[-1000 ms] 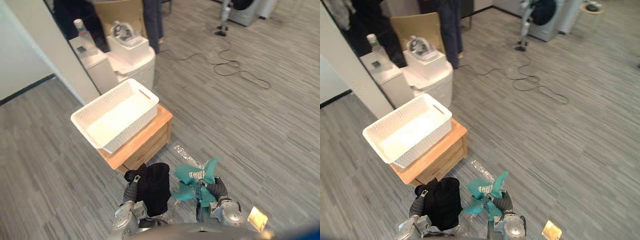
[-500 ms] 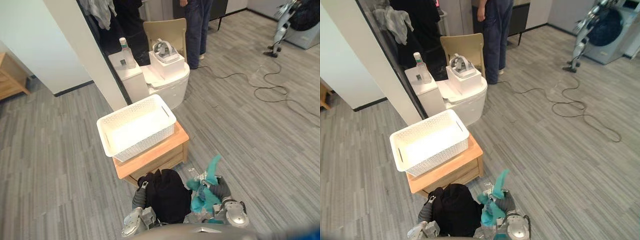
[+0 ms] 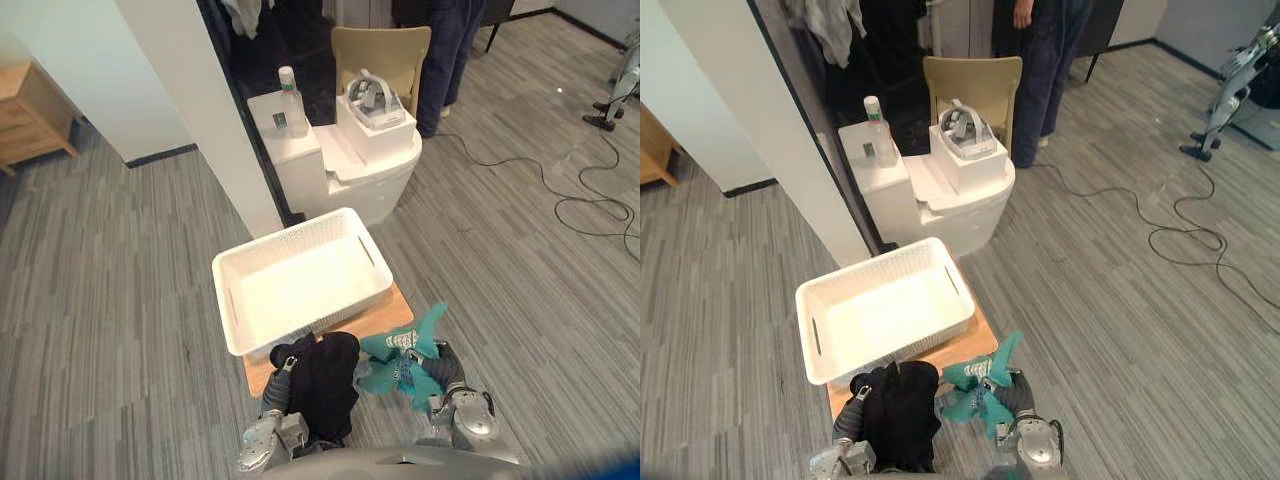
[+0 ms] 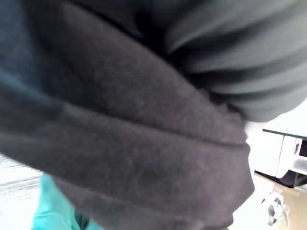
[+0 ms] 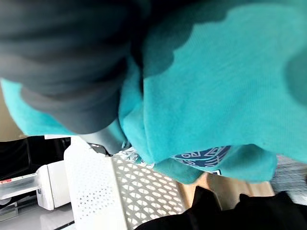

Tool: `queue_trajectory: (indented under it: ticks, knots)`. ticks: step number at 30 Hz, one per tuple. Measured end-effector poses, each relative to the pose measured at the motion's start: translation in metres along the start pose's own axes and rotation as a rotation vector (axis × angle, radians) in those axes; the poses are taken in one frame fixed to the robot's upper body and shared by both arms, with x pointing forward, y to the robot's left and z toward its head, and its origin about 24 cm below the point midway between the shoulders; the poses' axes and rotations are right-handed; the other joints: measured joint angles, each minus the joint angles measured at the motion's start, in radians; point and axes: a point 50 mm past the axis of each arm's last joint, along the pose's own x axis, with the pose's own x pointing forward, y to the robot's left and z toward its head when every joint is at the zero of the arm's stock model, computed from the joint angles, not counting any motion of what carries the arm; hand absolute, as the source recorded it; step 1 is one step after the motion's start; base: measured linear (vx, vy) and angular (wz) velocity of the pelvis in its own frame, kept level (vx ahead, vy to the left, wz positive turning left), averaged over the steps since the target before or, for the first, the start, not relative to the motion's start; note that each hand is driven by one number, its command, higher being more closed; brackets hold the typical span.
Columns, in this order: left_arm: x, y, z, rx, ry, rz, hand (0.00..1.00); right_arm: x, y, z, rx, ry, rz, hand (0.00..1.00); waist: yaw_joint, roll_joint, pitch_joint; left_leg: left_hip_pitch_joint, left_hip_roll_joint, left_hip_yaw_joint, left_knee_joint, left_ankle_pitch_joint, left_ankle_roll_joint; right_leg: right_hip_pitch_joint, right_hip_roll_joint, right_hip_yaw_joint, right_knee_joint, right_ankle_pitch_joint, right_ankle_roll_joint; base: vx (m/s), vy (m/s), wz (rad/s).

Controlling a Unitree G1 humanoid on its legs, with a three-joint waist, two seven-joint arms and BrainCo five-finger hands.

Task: Tidy the bed and pick cloth on bed and put in laundry

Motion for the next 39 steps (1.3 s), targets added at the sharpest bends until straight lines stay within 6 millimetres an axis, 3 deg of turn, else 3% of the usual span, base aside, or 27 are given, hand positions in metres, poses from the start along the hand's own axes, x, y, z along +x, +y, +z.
queue_trajectory:
  ticks: [1, 2, 3, 5, 7, 8, 9, 12, 16, 19, 21, 22, 23, 24, 25, 30, 34, 39]
  knots:
    - [0.001, 0.005, 0.002, 0.039, 0.001, -0.003, 1.0, -0.001, 0.004, 0.001, 0.009, -0.005, 0.002, 1.0, -0.017, -0.007, 0.004, 0.026, 0.004, -0.017, -0.006, 0.0, 0.0, -0.08, -0.007, 0.013, 0.096, -0.053, -0.036, 0.22, 0.002, 0.45]
    - [0.001, 0.006, 0.003, 0.047, 0.0, -0.003, 1.0, -0.002, 0.005, 0.002, 0.013, -0.013, 0.001, 1.0, -0.017, -0.006, 0.004, 0.037, 0.007, -0.022, -0.008, 0.001, 0.0, -0.103, -0.006, 0.012, 0.091, -0.075, -0.041, 0.35, -0.024, 0.44]
    - [0.003, 0.007, 0.007, 0.053, -0.01, -0.005, 1.0, -0.002, 0.005, 0.008, 0.018, -0.04, -0.001, 1.0, -0.019, -0.005, 0.004, 0.052, 0.015, -0.039, -0.013, 0.001, 0.0, -0.134, 0.002, 0.009, 0.036, -0.1, -0.067, 0.29, -0.05, 0.32]
    - [0.005, 0.004, 0.01, 0.054, -0.023, -0.014, 1.0, -0.003, 0.005, 0.024, 0.025, -0.109, -0.003, 1.0, -0.023, -0.001, 0.006, 0.065, 0.027, -0.068, -0.018, 0.001, -0.001, -0.159, 0.029, 0.018, -0.131, -0.13, -0.083, 0.3, -0.16, 0.49]
    - [0.005, 0.003, 0.008, 0.059, -0.014, -0.021, 1.0, -0.005, 0.006, 0.043, 0.033, -0.196, 0.0, 1.0, -0.021, -0.005, 0.001, 0.064, 0.038, -0.075, -0.012, 0.005, -0.028, -0.146, 0.077, 0.061, -0.42, -0.098, -0.068, 0.24, -0.235, 0.45]
    - [0.006, 0.006, 0.005, 0.067, 0.002, -0.015, 1.0, -0.009, 0.003, 0.052, 0.035, -0.246, -0.006, 1.0, -0.025, -0.016, -0.013, 0.065, 0.036, -0.084, -0.012, -0.011, -0.074, -0.123, 0.09, 0.081, -0.555, -0.036, -0.062, 0.26, -0.212, 0.23]
    - [0.008, -0.002, -0.003, 0.04, 0.034, -0.021, 1.0, -0.01, -0.005, 0.061, 0.007, -0.286, -0.016, 1.0, -0.01, 0.039, -0.017, 0.068, 0.076, -0.086, -0.021, -0.011, -0.098, -0.098, 0.131, 0.061, -0.6, -0.02, -0.075, 0.27, -0.194, 0.14]
    - [0.006, -0.008, -0.01, 0.013, 0.051, -0.035, 1.0, -0.016, -0.019, 0.085, -0.024, -0.388, -0.051, 1.0, -0.011, 0.069, -0.02, 0.088, 0.108, -0.062, -0.028, 0.032, -0.121, -0.042, 0.17, 0.055, -0.667, -0.01, -0.091, 0.24, -0.151, -0.09]
    - [0.007, -0.009, -0.008, 0.014, 0.045, -0.043, 1.0, -0.038, -0.032, 0.128, -0.04, -0.599, -0.124, 1.0, -0.018, 0.068, -0.022, 0.118, 0.109, -0.057, -0.04, 0.057, -0.128, 0.008, 0.175, 0.053, -0.722, -0.005, -0.096, 0.14, -0.055, -0.06]
    - [0.008, -0.009, -0.008, 0.013, 0.044, -0.044, 1.0, -0.051, -0.032, 0.165, -0.083, -0.776, -0.129, 1.0, -0.018, 0.066, -0.028, 0.135, 0.108, -0.05, -0.039, 0.061, -0.133, 0.055, 0.177, 0.054, -0.812, 0.049, -0.09, 0.08, 0.045, -0.1]
    - [0.008, -0.007, -0.012, 0.016, 0.062, -0.037, 1.0, -0.056, -0.027, 0.184, -0.089, -0.876, -0.102, 1.0, -0.018, 0.057, -0.04, 0.133, 0.102, -0.04, -0.009, 0.061, -0.134, 0.088, 0.166, 0.054, -0.869, 0.087, -0.084, 0.03, 0.078, -0.07]
    - [0.009, -0.005, -0.013, 0.021, 0.07, -0.031, 1.0, -0.06, -0.02, 0.196, -0.089, -0.94, -0.072, 1.0, -0.016, 0.031, -0.038, 0.106, 0.102, -0.035, 0.061, 0.045, -0.137, 0.115, 0.14, 0.056, -0.895, 0.109, -0.084, -0.01, 0.117, 0.18]
    - [0.01, -0.005, -0.014, 0.025, 0.076, -0.035, 1.0, -0.063, -0.015, 0.207, -0.083, -1.005, -0.053, 1.0, -0.02, 0.019, -0.042, 0.103, 0.082, -0.035, -0.03, 0.015, -0.13, 0.125, 0.121, 0.05, -0.91, 0.116, -0.072, -0.03, 0.102, 0.31]
    - [0.01, -0.008, -0.014, 0.018, 0.075, -0.042, 1.0, -0.065, -0.014, 0.214, -0.094, -1.043, -0.045, 1.0, -0.028, 0.037, -0.051, 0.111, 0.082, -0.039, -0.119, 0.098, -0.12, 0.125, 0.13, 0.044, -0.914, 0.12, -0.065, -0.06, 0.093, 0.13]
    - [0.01, -0.011, -0.017, -0.003, 0.083, -0.044, 1.0, -0.064, -0.007, 0.226, -0.113, -1.093, -0.007, 1.0, -0.015, 0.041, -0.056, 0.125, 0.082, -0.036, -0.157, 0.1, -0.142, 0.13, 0.137, 0.048, -0.941, 0.127, -0.046, -0.06, 0.081, -0.02]
    - [0.005, 0.004, -0.022, 0.02, 0.108, -0.007, 1.0, -0.069, 0.021, 0.242, -0.11, -1.171, 0.136, 1.0, -0.014, -0.002, -0.076, 0.114, 0.051, -0.041, -0.161, 0.092, -0.127, 0.13, 0.109, 0.045, -0.956, 0.144, -0.022, -0.08, 0.045, 0.03]
    - [0.005, 0.004, -0.025, 0.016, 0.119, -0.005, 1.0, -0.073, 0.036, 0.253, -0.116, -1.217, 0.239, 1.0, -0.016, -0.004, -0.078, 0.106, 0.052, -0.042, -0.168, 0.091, -0.127, 0.128, 0.112, 0.044, -0.963, 0.144, -0.022, -0.11, -0.054, 0.01]
    - [0.009, 0.002, -0.026, 0.016, 0.13, 0.004, 1.0, -0.07, 0.08, 0.254, -0.155, -1.197, 0.497, 1.0, -0.018, 0.001, -0.086, 0.099, 0.053, -0.064, -0.21, 0.124, -0.128, 0.127, 0.122, 0.02, -0.98, 0.145, -0.022, -0.09, -0.08, 0.09]
